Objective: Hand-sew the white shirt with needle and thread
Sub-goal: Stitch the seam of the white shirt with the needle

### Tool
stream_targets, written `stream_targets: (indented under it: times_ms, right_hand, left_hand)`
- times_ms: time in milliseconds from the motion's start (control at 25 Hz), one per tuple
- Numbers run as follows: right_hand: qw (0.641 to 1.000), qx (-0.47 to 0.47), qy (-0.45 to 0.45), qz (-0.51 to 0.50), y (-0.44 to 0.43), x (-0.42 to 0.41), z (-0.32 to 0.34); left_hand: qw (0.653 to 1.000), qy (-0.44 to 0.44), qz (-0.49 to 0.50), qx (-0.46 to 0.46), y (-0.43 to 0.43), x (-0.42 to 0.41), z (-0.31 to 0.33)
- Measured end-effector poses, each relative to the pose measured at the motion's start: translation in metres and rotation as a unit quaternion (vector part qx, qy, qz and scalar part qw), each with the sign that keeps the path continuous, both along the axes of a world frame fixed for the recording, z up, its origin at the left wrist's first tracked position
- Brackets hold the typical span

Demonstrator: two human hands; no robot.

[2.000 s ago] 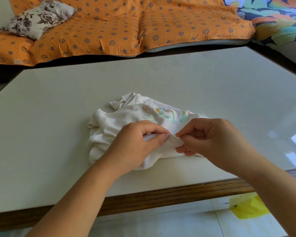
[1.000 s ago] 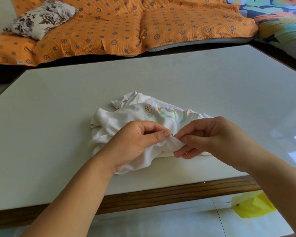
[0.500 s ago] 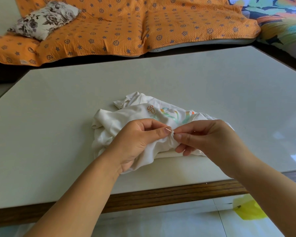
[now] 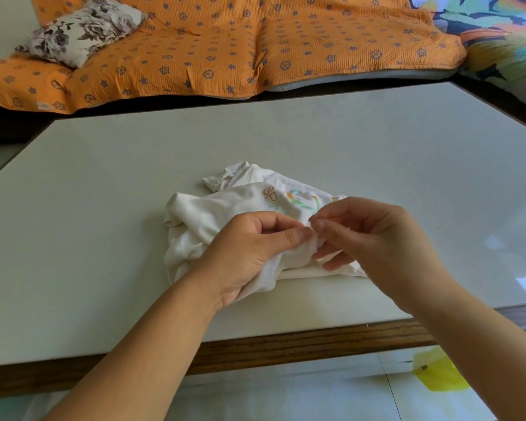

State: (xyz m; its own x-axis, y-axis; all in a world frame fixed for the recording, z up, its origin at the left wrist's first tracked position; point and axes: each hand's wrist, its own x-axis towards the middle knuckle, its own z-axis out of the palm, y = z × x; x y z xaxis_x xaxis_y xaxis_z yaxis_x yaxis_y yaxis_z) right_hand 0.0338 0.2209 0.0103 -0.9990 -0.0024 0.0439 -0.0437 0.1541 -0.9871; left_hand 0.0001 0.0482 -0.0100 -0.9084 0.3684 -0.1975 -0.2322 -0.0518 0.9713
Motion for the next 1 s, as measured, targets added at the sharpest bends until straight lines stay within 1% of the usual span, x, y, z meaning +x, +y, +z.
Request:
stream_targets:
  times_ms: [80,120,160,240,360,440,480,520,560,640,680,760,800,880,920,1000]
  right_hand:
    - [0.999,-0.001,0.016,-0.047,0.007,-0.005,0.004]
    - [0.998,-0.022,0.012,-0.060,0.011,-0.009,0.007]
    - [0.996,-0.064,-0.004,-0.062,0.015,-0.012,0.009]
    - [0.979,-0.192,-0.057,-0.044,0.022,-0.018,0.012]
    - [0.928,-0.354,-0.113,-0.026,0.029,-0.026,0.012]
    - [0.903,-0.416,-0.102,-0.021,0.033,-0.030,0.012]
    - [0.901,-0.426,-0.083,-0.025,0.036,-0.032,0.013]
    - [0.906,-0.418,-0.058,-0.041,0.040,-0.034,0.013]
    - [0.917,-0.391,-0.028,-0.069,0.043,-0.035,0.014]
    - [0.942,-0.302,0.031,-0.141,0.049,-0.037,0.014]
    - [0.953,-0.245,0.055,-0.172,0.051,-0.038,0.014]
    - [0.972,-0.090,0.092,-0.198,0.051,-0.037,0.012]
    - [0.977,-0.005,0.103,-0.188,0.050,-0.035,0.011]
    - [0.977,0.130,0.109,-0.126,0.045,-0.031,0.009]
    - [0.971,0.192,0.114,-0.084,0.042,-0.028,0.008]
    - [0.946,0.296,0.132,-0.004,0.033,-0.021,0.009]
  left_hand:
    - [1.000,-0.006,0.001,-0.001,-0.001,0.000,0.001]
    - [1.000,-0.013,-0.003,-0.001,-0.002,0.001,0.003]
    - [1.000,-0.019,-0.011,-0.004,-0.004,0.001,0.004]
    - [0.999,-0.020,-0.025,-0.024,-0.006,0.001,0.006]
    - [0.997,-0.003,-0.034,-0.075,-0.008,0.000,0.008]
    - [0.994,0.011,-0.034,-0.099,-0.009,0.001,0.009]
    - [0.994,0.015,-0.032,-0.104,-0.009,0.001,0.009]
    - [0.993,0.017,-0.031,-0.108,-0.010,0.001,0.009]
    - [0.993,0.019,-0.031,-0.111,-0.010,0.001,0.010]
    - [0.993,0.021,-0.031,-0.113,-0.011,0.001,0.010]
    - [0.993,0.023,-0.031,-0.114,-0.011,0.001,0.010]
    - [0.993,0.023,-0.033,-0.112,-0.011,0.001,0.010]
    - [0.993,0.024,-0.034,-0.109,-0.011,0.001,0.011]
    - [0.994,0.028,-0.035,-0.104,-0.010,0.001,0.011]
    - [0.994,0.029,-0.036,-0.102,-0.011,0.001,0.011]
    - [0.994,0.033,-0.038,-0.101,-0.011,0.001,0.011]
